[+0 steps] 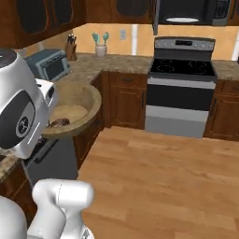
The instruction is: Pick the mushroom from the sink and place it in the bowl. Then pick the bowl and place it in the microwave. Then close the microwave door and press the start button.
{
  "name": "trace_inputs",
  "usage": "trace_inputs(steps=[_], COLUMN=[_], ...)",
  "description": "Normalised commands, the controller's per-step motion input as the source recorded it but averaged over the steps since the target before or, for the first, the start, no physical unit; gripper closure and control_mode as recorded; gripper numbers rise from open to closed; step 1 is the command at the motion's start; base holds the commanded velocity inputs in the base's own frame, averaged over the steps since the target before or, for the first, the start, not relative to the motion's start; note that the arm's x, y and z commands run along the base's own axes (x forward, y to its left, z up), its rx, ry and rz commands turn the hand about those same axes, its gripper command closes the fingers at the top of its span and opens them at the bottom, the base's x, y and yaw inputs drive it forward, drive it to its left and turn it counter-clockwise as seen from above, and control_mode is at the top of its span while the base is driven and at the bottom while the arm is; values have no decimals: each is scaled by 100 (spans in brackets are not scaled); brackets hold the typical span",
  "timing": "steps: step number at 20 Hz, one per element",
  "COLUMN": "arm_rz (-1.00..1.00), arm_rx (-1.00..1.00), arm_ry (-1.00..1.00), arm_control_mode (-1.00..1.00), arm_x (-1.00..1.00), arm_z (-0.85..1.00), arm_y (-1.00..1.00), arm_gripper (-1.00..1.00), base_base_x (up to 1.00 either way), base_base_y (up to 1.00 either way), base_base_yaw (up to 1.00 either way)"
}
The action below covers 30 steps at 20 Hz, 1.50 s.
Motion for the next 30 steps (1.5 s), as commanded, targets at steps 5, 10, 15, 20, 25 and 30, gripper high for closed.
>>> trace_inputs(steps=[5,10,15,20,25,30], arm_rz=[0,0,0,0,0,0], arm_rx=[0,0,0,0,0,0], arm_ry=[0,0,0,0,0,0], arm_control_mode=[100,100,100,100,100,100], arm_x=[0,0,0,0,0,0], arm_z=[0,0,0,0,0,0], arm_y=[0,0,0,0,0,0], arm_gripper=[100,100,100,100,100,100], base_base_x=[10,68,100,100,80,74], base_base_y=[-94,-84,-66,-72,-90,-69], base_base_yaw=[-36,-6,18,50,54,28])
